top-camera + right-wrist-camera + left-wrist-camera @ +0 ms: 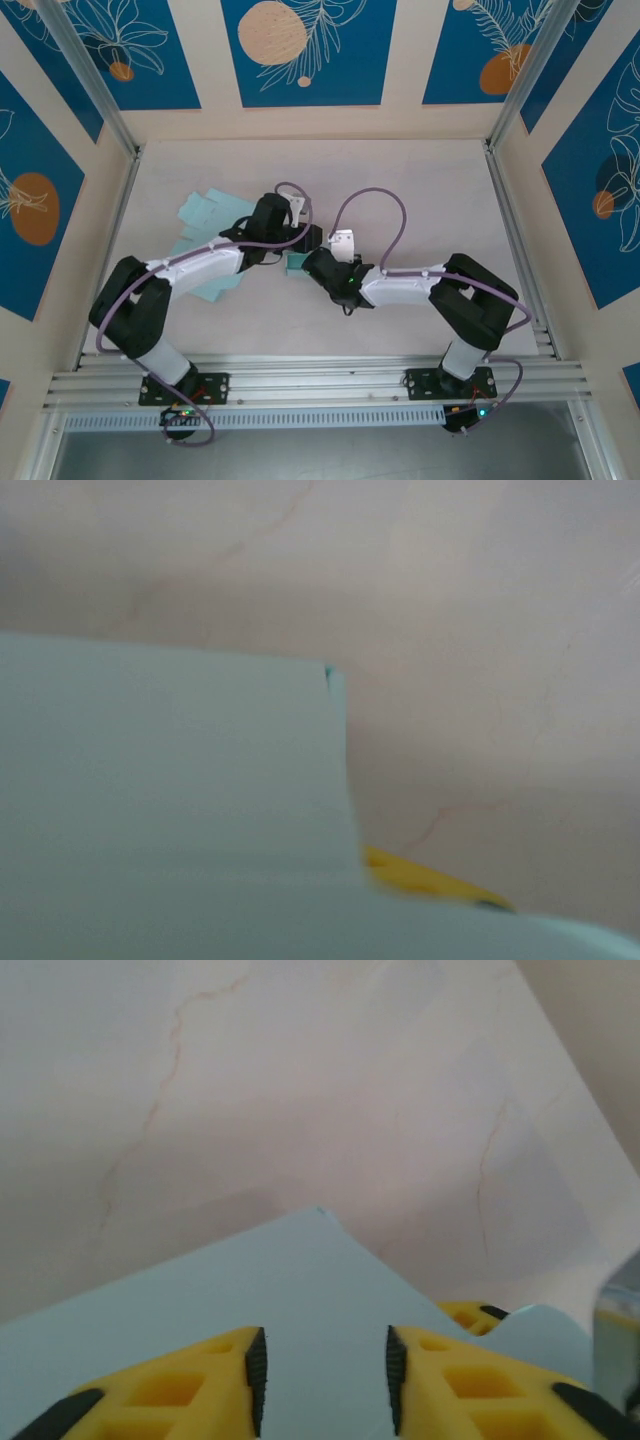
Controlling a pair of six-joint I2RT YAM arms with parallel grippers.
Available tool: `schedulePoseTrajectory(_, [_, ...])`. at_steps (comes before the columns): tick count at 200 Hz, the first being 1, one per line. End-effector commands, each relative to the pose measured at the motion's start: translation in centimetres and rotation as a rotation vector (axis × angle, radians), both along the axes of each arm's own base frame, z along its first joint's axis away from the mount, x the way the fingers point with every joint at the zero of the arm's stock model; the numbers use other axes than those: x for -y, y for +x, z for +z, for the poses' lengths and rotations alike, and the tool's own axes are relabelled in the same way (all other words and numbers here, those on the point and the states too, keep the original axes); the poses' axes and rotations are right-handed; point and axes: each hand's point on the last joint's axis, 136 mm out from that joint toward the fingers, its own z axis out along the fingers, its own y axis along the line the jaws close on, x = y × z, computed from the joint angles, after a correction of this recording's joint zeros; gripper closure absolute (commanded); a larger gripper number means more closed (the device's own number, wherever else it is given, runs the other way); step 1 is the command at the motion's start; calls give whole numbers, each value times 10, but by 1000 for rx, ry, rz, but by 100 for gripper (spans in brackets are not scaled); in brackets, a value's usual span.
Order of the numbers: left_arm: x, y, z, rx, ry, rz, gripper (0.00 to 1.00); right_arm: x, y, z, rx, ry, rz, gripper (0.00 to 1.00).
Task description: Fold the paper box
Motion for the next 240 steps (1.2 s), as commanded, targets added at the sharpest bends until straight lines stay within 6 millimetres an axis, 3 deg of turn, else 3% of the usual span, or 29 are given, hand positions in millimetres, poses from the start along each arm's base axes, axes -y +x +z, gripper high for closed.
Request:
schedulePoseTrajectory(1, [9,6,7,-15,-76,4,70,12,-19,-18,-79,-90,31,73])
schedulePoseTrajectory(52, [8,5,-33,-100,-117,72,77,10,-26,-2,-70,-102,46,42])
schedulePoseTrajectory(102, [-1,8,-49,-81,-71,108,78,7,-40,13,-85,-76,79,19])
schedulePoseTrajectory(162, [-2,15,-56,-61,-55,127,78,-12,-61,40,-97,-58,237,9])
schedulePoseTrajectory(173, [-2,16,-56,-58,-57,128,78,-14,-65,47,-92,-56,262,0])
schedulePoseTrajectory(211, [-1,17,-52,-49,-58,123,78,-21,-82,77,-66,16,357,0])
schedulePoseTrajectory(240, [-7,17,-35,-17,-36,134,65,-17,-80,111,-42,104,337,0])
